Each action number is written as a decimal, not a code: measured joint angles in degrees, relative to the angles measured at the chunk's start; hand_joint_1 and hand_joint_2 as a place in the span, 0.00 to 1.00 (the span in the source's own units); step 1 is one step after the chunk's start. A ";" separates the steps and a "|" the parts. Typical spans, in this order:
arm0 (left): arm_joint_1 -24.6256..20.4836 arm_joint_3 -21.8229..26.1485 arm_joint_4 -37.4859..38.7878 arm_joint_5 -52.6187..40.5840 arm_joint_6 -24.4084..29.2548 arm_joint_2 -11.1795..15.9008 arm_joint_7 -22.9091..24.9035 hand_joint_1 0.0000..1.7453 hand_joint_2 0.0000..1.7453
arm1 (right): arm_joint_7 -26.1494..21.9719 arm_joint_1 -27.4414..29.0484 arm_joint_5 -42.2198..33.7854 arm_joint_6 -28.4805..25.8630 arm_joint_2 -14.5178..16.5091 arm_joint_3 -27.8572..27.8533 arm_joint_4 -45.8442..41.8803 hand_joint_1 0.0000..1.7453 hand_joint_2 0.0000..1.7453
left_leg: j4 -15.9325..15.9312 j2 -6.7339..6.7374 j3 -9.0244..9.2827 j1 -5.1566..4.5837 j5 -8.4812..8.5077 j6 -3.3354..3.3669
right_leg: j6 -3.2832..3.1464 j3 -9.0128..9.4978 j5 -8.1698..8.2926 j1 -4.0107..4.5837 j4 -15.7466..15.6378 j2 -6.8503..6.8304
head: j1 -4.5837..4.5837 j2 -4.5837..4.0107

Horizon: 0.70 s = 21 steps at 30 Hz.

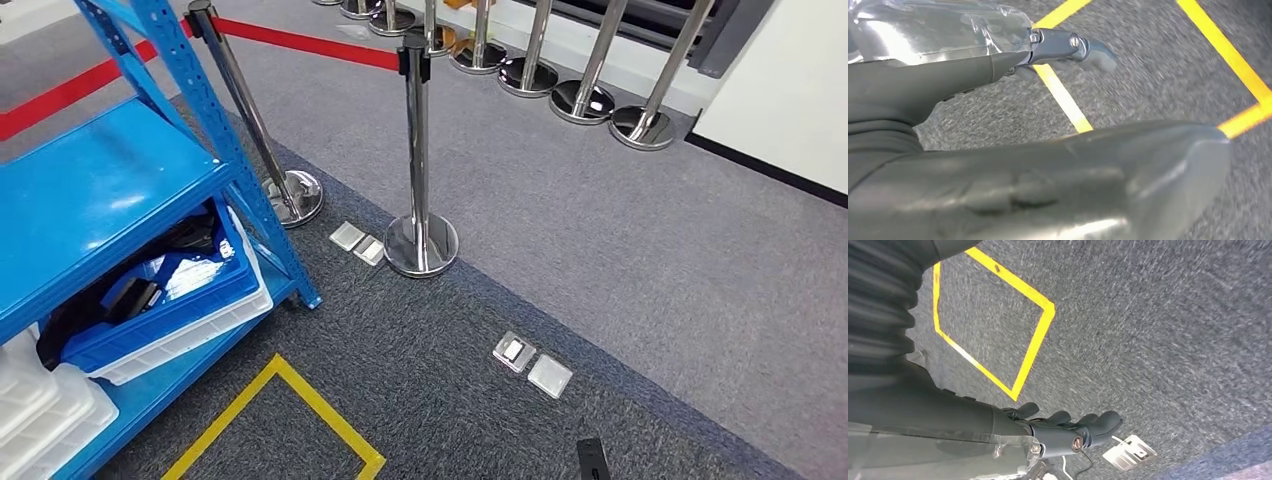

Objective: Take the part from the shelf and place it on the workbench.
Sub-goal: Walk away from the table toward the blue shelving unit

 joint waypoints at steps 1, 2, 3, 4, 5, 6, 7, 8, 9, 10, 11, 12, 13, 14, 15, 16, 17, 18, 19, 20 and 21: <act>0.04 0.00 0.00 0.04 0.04 0.00 -0.03 0.00 0.00 | 0.01 -0.12 0.02 0.00 -0.01 -0.07 0.10 0.00 1.00 | -0.28 -0.53 0.10 0.05 0.08 0.26 | 0.26 0.27 -0.12 -0.05 -0.17 -0.38 | 0.02 0.00; 0.06 0.00 0.00 0.06 0.07 -0.02 -0.04 0.00 0.00 | 0.01 -0.27 0.06 0.00 -0.01 -0.13 0.19 0.00 1.00 | -0.72 -1.00 0.36 0.16 0.23 0.54 | 0.48 0.49 -0.42 -0.14 -0.03 -0.01 | 0.04 0.00; 0.03 0.00 0.00 0.08 0.09 -0.03 -0.06 0.00 0.00 | 0.00 -0.39 0.11 0.00 -0.01 -0.19 0.27 0.00 1.00 | -1.21 -1.45 0.68 0.33 0.41 0.91 | 0.63 0.34 -1.14 -0.20 0.81 0.91 | 0.06 0.00; -0.03 0.00 0.00 0.09 0.09 -0.05 -0.08 0.00 0.00 | -0.01 -0.46 0.16 0.00 -0.02 -0.28 0.36 0.00 1.00 | -1.65 -1.87 0.99 0.53 0.58 1.27 | 0.72 -0.44 -2.38 -0.24 2.73 2.23 | 0.12 0.00; -0.08 0.00 0.00 0.10 0.09 -0.08 -0.09 0.00 0.00 | -0.01 -0.44 0.21 0.00 -0.04 -0.39 0.43 0.00 1.00 | -1.85 -2.29 1.15 0.59 0.64 1.53 | 0.71 -1.92 -4.01 -0.29 5.82 3.67 | 0.22 0.00; -0.12 0.00 0.00 0.11 0.08 -0.09 -0.10 0.00 0.00 | -0.01 -0.35 0.24 0.00 -0.08 -0.49 0.50 0.00 1.00 | -1.88 -2.83 1.19 0.60 0.63 1.73 | 0.72 -3.96 -5.72 -0.27 9.61 4.51 | 0.32 0.00; -0.13 0.00 0.00 0.11 0.08 -0.10 -0.10 0.00 0.00 | -0.02 -0.19 0.28 0.00 -0.16 -0.57 0.58 0.00 1.00 | -1.85 -3.47 1.20 0.59 0.60 1.84 | 0.77 -5.97 -6.83 -0.28 13.08 4.95 | 0.42 0.00; -0.12 0.00 0.00 0.16 0.08 -0.11 -0.09 0.00 0.00 | -0.04 -0.04 0.33 0.00 -0.25 -0.62 0.66 0.00 1.00 | -1.81 -4.15 1.24 0.58 0.55 1.87 | 0.85 -7.37 -6.92 -0.27 15.13 5.15 | 0.49 0.00; -0.10 0.00 0.00 0.23 0.08 -0.11 -0.09 0.00 0.00 | -0.11 0.05 0.44 0.00 -0.34 -0.66 0.74 0.00 1.00 | -1.72 -4.86 1.30 0.60 0.48 1.83 | 0.91 -7.82 -5.82 -0.30 15.08 5.24 | 0.55 0.00; -0.09 0.00 0.00 0.32 0.08 -0.11 -0.08 0.00 0.00 | -0.22 0.07 0.58 0.00 -0.42 -0.72 0.81 0.00 1.00 | -1.55 -5.56 1.36 0.66 0.36 1.71 | 0.95 -7.17 -3.66 -0.36 12.76 5.41 | 0.59 0.00; -0.08 0.00 0.00 0.43 0.08 -0.11 -0.08 0.00 0.00 | -0.34 0.02 0.76 0.00 -0.47 -0.81 0.87 0.00 1.00 | -1.29 -6.18 1.39 0.75 0.15 1.49 | 1.02 -5.81 -1.23 -0.50 8.96 6.02 | 0.66 0.00; -0.11 0.00 0.00 0.52 0.08 -0.11 -0.08 0.00 0.00 | -0.44 -0.06 0.95 0.00 -0.51 -0.92 0.93 0.00 1.00 | -0.84 -6.74 1.29 0.74 -0.13 1.16 | 1.11 -4.47 0.43 -0.65 5.41 7.14 | 0.73 0.00; -0.17 0.00 0.00 0.58 0.10 -0.11 -0.09 0.00 0.00 | -0.50 -0.10 1.14 0.00 -0.54 -1.03 0.99 0.00 1.00 | -0.39 -7.29 1.10 0.74 -0.38 0.83 | 1.05 -3.48 1.45 -0.77 2.82 8.06 | 0.75 0.00; -0.21 0.00 0.00 0.63 0.13 -0.11 -0.09 0.00 0.00 | -0.52 -0.12 1.37 0.00 -0.55 -1.14 1.07 0.00 1.00 | -0.09 -7.73 0.89 0.72 -0.55 0.53 | 0.96 -3.00 1.67 -0.80 1.52 8.72 | 0.77 0.00; -0.23 0.00 0.00 0.66 0.17 -0.11 -0.08 0.00 0.00 | -0.49 -0.13 1.55 0.00 -0.56 -1.26 1.15 0.00 1.00 | 0.04 -8.19 0.72 0.71 -0.58 0.26 | 0.73 -2.92 1.44 -0.69 1.36 8.83 | 0.77 0.00; -0.23 0.00 0.00 0.68 0.21 -0.10 -0.08 0.00 0.00 | -0.47 -0.13 1.72 0.00 -0.56 -1.35 1.21 0.00 1.00 | 0.03 -8.64 0.64 0.80 -0.54 0.05 | 0.37 -2.87 1.52 -0.63 1.29 8.30 | 0.73 0.00; -0.18 0.00 0.00 0.68 0.23 -0.10 -0.08 0.00 0.00 | -0.44 -0.16 1.86 0.00 -0.55 -1.43 1.26 0.00 1.00 | 0.19 -8.58 0.65 0.84 -0.67 -0.18 | 0.09 -2.73 1.59 -0.61 1.14 7.76 | 0.73 0.00; -0.16 0.00 0.00 0.66 0.25 -0.09 -0.08 0.00 0.00 | -0.40 -0.21 1.97 0.00 -0.56 -1.48 1.30 0.00 1.00 | 0.93 -7.88 0.43 0.82 -1.15 -0.46 | -0.20 -2.59 1.64 -0.65 0.98 7.26 | 0.56 0.00; -0.18 0.00 0.00 0.61 0.25 -0.09 -0.07 0.00 0.00 | -0.36 -0.25 2.09 0.00 -0.57 -1.52 1.33 0.00 1.00 | 2.68 -6.79 -0.27 0.80 -2.19 -0.77 | -0.46 -2.43 1.68 -0.73 0.81 6.67 | 0.33 0.00; -0.21 0.00 0.00 0.51 0.25 -0.09 -0.05 0.00 0.00 | -0.28 -0.27 2.21 0.00 -0.60 -1.62 1.34 0.00 1.00 | 5.54 -5.47 -1.53 0.80 -3.71 -1.09 | -0.66 -2.29 1.64 -0.71 0.73 6.02 | 0.12 0.00; -0.22 0.00 0.00 0.42 0.25 -0.09 -0.03 0.00 0.00 | -0.19 -0.24 2.31 0.00 -0.64 -1.75 1.34 0.00 1.00 | 9.15 -4.46 -3.33 0.87 -5.40 -1.37 | -0.83 -2.21 1.54 -0.63 0.70 5.36 | -0.10 0.00</act>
